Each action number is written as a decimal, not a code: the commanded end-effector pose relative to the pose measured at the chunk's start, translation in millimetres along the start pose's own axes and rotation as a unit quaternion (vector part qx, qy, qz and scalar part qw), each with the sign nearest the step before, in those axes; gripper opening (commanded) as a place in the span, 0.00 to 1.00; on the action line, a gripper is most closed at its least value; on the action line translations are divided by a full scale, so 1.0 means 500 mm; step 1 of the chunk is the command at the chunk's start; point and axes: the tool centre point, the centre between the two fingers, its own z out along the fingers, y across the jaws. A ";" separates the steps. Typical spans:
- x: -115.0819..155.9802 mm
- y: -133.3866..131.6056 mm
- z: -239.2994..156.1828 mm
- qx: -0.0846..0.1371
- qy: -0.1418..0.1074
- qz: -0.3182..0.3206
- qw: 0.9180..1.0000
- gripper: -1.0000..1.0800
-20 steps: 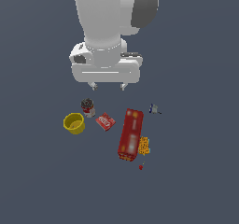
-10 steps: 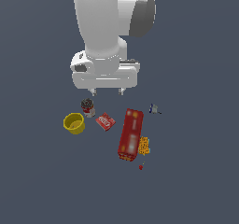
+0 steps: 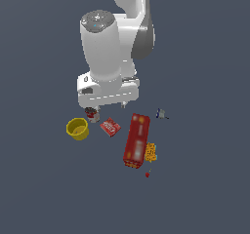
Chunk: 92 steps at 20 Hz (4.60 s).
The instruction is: Pick up a designated object from a clutter of objects.
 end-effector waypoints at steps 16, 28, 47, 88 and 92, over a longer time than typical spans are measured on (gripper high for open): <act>-0.048 0.032 0.242 -0.005 0.003 -0.205 0.979 0.96; -0.083 0.035 0.328 -0.005 0.005 -0.284 0.959 0.96; -0.088 0.035 0.413 -0.005 0.005 -0.290 0.957 0.96; -0.063 0.118 0.168 -0.005 0.006 -0.291 0.957 0.00; -0.055 0.143 0.089 -0.005 0.006 -0.291 0.957 0.00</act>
